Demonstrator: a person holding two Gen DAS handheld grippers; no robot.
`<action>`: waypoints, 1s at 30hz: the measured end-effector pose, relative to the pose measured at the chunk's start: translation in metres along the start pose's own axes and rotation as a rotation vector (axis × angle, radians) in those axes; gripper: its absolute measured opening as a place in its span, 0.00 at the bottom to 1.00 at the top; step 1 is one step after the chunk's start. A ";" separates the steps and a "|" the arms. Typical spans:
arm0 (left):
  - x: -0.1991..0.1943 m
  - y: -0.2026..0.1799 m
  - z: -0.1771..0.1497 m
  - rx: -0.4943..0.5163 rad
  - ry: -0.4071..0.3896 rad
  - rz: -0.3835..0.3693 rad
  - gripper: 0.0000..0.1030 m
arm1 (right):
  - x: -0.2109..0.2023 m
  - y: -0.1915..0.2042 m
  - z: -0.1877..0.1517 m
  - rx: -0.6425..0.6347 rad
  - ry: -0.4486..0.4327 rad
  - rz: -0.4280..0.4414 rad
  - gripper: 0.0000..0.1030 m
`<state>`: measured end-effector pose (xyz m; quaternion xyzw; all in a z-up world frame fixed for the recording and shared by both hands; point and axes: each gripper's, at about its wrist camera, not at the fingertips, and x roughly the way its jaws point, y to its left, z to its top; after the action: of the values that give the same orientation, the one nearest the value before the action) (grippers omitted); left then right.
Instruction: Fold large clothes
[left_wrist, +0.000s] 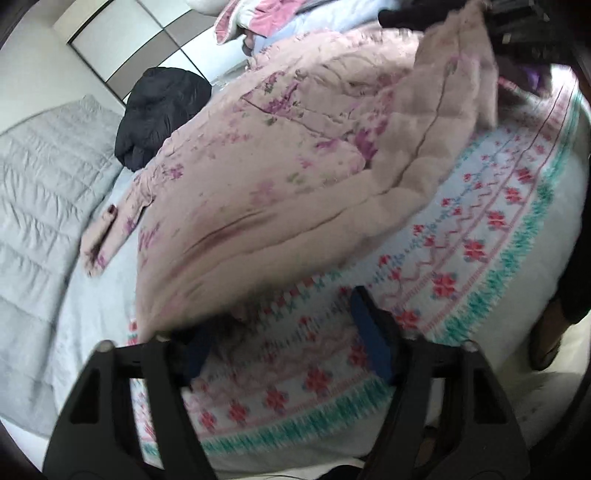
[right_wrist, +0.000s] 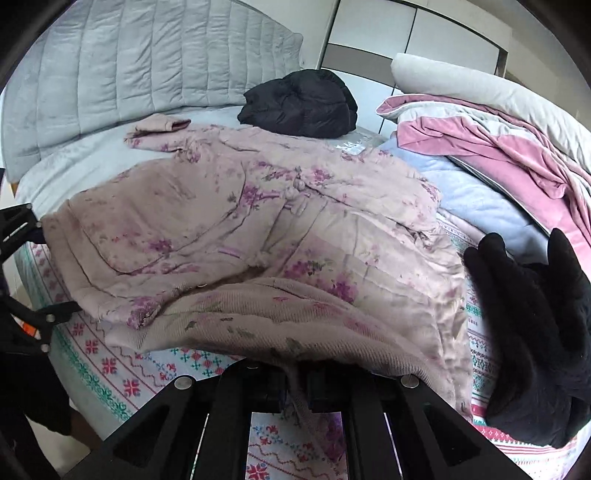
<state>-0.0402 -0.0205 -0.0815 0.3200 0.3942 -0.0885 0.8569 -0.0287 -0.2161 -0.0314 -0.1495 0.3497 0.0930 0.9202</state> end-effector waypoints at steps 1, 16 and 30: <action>0.007 0.000 0.003 0.012 0.016 0.018 0.33 | -0.001 0.000 -0.001 0.003 -0.003 0.001 0.06; -0.043 0.049 -0.009 -0.135 -0.137 0.055 0.00 | -0.028 0.007 -0.038 -0.045 -0.036 0.027 0.03; -0.026 0.027 -0.009 -0.034 -0.115 -0.048 0.28 | -0.023 -0.028 0.003 0.141 -0.006 0.122 0.04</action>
<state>-0.0529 0.0035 -0.0540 0.2903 0.3532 -0.1204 0.8812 -0.0361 -0.2432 -0.0084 -0.0625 0.3611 0.1242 0.9221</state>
